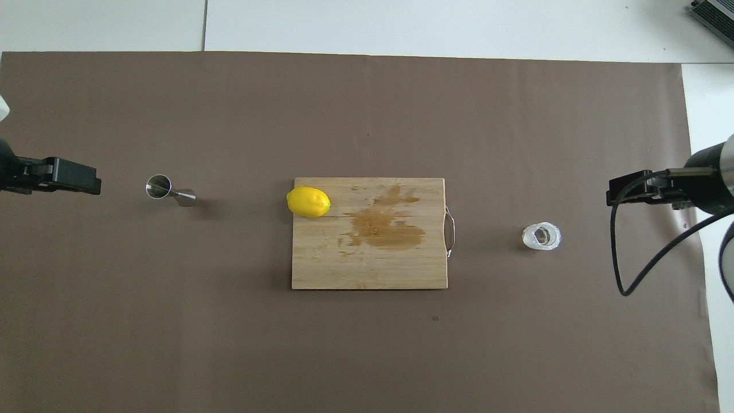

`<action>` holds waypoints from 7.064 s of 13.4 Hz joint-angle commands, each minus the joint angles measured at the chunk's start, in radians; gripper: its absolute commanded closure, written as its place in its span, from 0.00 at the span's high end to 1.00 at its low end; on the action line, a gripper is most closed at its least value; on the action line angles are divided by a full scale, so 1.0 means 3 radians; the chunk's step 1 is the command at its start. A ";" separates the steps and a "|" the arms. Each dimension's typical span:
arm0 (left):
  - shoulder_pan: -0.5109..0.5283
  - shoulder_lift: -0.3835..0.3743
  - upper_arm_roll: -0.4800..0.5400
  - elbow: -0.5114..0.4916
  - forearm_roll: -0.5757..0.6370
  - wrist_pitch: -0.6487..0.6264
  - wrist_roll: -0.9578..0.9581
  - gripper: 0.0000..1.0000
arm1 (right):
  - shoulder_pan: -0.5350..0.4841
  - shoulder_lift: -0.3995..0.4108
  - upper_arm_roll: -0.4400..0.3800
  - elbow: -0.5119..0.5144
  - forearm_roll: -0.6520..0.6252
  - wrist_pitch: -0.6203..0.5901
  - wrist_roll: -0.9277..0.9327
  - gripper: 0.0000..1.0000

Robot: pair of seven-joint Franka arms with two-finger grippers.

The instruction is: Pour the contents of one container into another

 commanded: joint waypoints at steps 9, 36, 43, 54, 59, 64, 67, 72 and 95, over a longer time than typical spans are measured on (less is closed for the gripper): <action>-0.0035 -0.0052 0.0037 -0.0057 -0.0032 -0.0041 0.0036 1.00 | -0.0060 -0.0014 0.0051 -0.0009 -0.0015 -0.0032 -0.0057 1.00; 0.0936 0.0715 -0.0004 -0.0052 -0.1443 -0.0408 -0.1429 1.00 | -0.0060 -0.0009 0.0051 -0.0014 -0.0015 -0.0032 -0.0057 1.00; 0.1447 0.1368 -0.0259 0.0009 -0.2138 -0.0516 -0.2228 1.00 | -0.0060 -0.0009 0.0051 -0.0014 -0.0015 -0.0032 -0.0057 1.00; 0.2056 0.1927 -0.0816 -0.0067 -0.3029 -0.0353 -0.2910 1.00 | -0.0060 -0.0009 0.0051 -0.0009 -0.0015 -0.0032 -0.0057 1.00; 0.2092 0.2075 -0.0838 -0.0129 -0.3029 -0.0348 -0.2895 1.00 | -0.0060 -0.0009 0.0051 -0.0009 -0.0015 -0.0032 -0.0057 1.00; 0.2067 0.2264 -0.0858 -0.0169 -0.3151 -0.0256 -0.2818 1.00 | -0.0066 -0.0009 0.0051 -0.0009 -0.0015 -0.0032 -0.0057 1.00; 0.2057 0.2280 -0.0884 -0.0169 -0.3162 -0.0199 -0.2818 1.00 | -0.0061 -0.0009 0.0051 -0.0009 -0.0015 -0.0032 -0.0057 1.00; 0.2067 0.2275 -0.0940 -0.0215 -0.3197 -0.0235 -0.2797 1.00 | -0.0066 -0.0009 0.0051 -0.0009 -0.0015 -0.0032 -0.0057 1.00; 0.2149 0.2264 -0.0956 -0.0267 -0.3187 -0.0337 -0.2894 0.57 | -0.0066 -0.0009 0.0051 -0.0009 -0.0015 -0.0032 -0.0057 1.00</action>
